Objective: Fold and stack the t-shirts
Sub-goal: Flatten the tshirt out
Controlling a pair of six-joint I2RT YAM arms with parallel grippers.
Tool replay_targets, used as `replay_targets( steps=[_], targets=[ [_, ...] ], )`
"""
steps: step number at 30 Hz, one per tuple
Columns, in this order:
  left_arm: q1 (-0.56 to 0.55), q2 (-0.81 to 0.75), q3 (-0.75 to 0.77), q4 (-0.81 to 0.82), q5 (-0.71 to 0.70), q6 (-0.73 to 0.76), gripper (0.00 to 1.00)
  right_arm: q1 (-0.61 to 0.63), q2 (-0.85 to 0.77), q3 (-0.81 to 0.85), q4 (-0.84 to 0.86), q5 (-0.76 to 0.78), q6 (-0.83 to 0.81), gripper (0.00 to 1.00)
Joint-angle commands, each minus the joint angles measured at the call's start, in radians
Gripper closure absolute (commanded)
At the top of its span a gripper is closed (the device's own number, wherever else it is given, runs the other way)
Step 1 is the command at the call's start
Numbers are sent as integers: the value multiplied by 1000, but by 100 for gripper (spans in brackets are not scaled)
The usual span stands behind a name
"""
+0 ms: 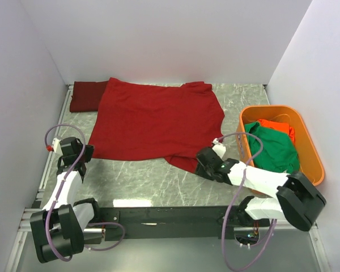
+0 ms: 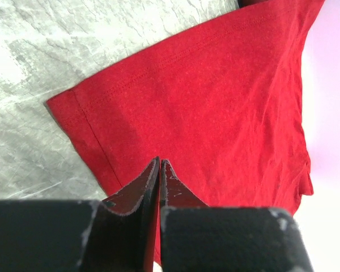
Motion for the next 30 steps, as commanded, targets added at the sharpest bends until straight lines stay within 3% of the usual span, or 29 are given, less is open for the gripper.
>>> replay_targets(
  steps=[1,4,8,11,17,23,30],
  targets=[
    [2,-4,16,31,21,17,92,34,65,33,11,83,20,49],
    [3,-1,10,38,26,15,93,60,97,47,0,87,31,66],
    [2,-3,7,35,23,18,93,79,93,50,-43,80,54,100],
    [2,-6,5,35,20,23,99,93,-10,30,-98,77,68,100],
    [3,-49,-10,11,12,32,99,113,-293,-48,-219,3,91,100],
    [3,-141,-44,-113,-117,28,99,119,-515,-90,-363,-60,103,100],
    [2,-242,-41,-198,-210,11,99,122,-667,-87,-521,-74,103,100]
  ],
)
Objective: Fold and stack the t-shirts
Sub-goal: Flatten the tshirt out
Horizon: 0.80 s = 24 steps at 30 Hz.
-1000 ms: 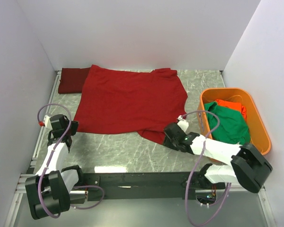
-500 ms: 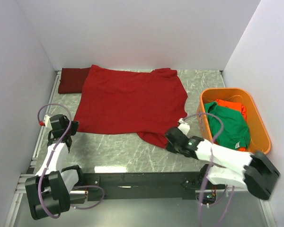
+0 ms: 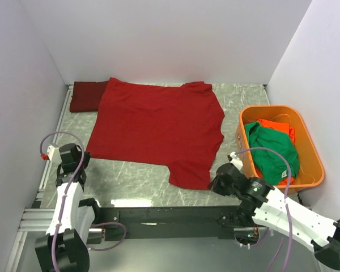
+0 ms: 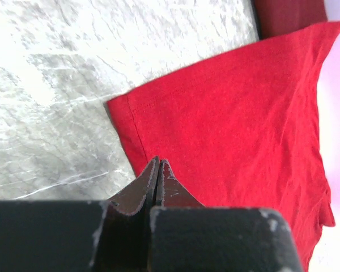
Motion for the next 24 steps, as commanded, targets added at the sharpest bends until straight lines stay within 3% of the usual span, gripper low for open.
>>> replay_targets(
  steps=[1,5,8,9,10,13,24],
  targets=[
    [2,-43,-2,-23,-56,-3,99,8,-65,11,-125,3,9,100],
    [2,-17,-2,38,5,21,97,8,-77,44,-139,26,-3,100],
    [2,40,0,78,36,37,73,8,-41,70,-134,56,-11,100],
    [2,54,4,83,30,35,60,8,-34,78,-124,64,-17,100],
    [3,70,4,90,30,35,57,8,-28,83,-119,85,-18,100],
    [3,138,17,118,27,25,53,8,-14,109,-107,116,-22,100],
    [0,380,81,164,-48,-3,53,8,81,161,-21,121,-104,100]
  ],
)
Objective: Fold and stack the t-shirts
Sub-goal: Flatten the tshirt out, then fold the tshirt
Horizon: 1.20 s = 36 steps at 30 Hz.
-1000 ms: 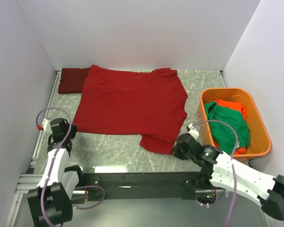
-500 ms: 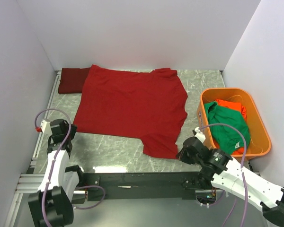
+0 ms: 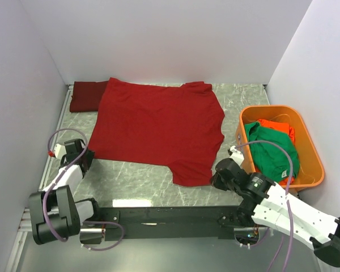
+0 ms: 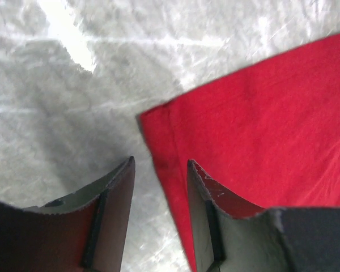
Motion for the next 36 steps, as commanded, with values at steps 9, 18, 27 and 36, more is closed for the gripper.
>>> replay_targets(
  steps=[9,18,27,36],
  targets=[
    [-2,118,98,19,-127,-18,53,6,69,103,57,49,-81,100],
    [-77,284,216,-71,-192,-54,71,4,65,149,34,76,-84,100],
    [-74,229,219,-157,-218,-64,99,1,23,164,11,52,-71,100],
    [-45,-39,172,-277,-243,-67,99,3,-106,118,-51,-17,-12,100]
  ],
)
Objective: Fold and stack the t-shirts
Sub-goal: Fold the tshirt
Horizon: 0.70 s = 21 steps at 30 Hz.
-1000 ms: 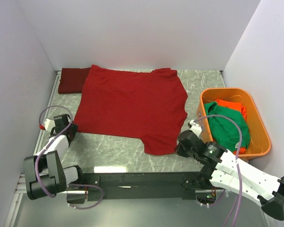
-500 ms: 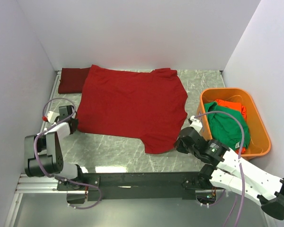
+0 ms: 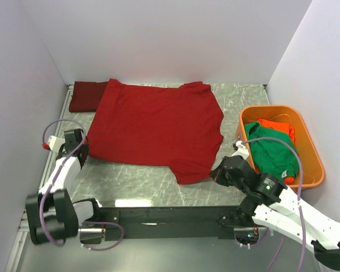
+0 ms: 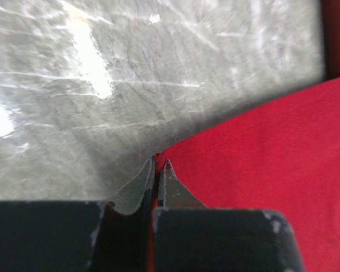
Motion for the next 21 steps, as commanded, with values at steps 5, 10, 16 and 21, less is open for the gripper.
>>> replay_targets(
  steps=[5,10,16,21],
  targets=[
    [30,-198,-48,-130,-75,10,99,5,-157,-12,-80,-66,79,100],
    [37,-310,-65,-173,-68,20,99,5,-201,60,-197,-42,68,100],
    [36,-356,-62,-182,-23,33,99,6,-114,140,-191,-54,30,100],
    [37,-402,-42,-267,-91,17,99,6,-143,164,-237,-52,42,100]
  ],
)
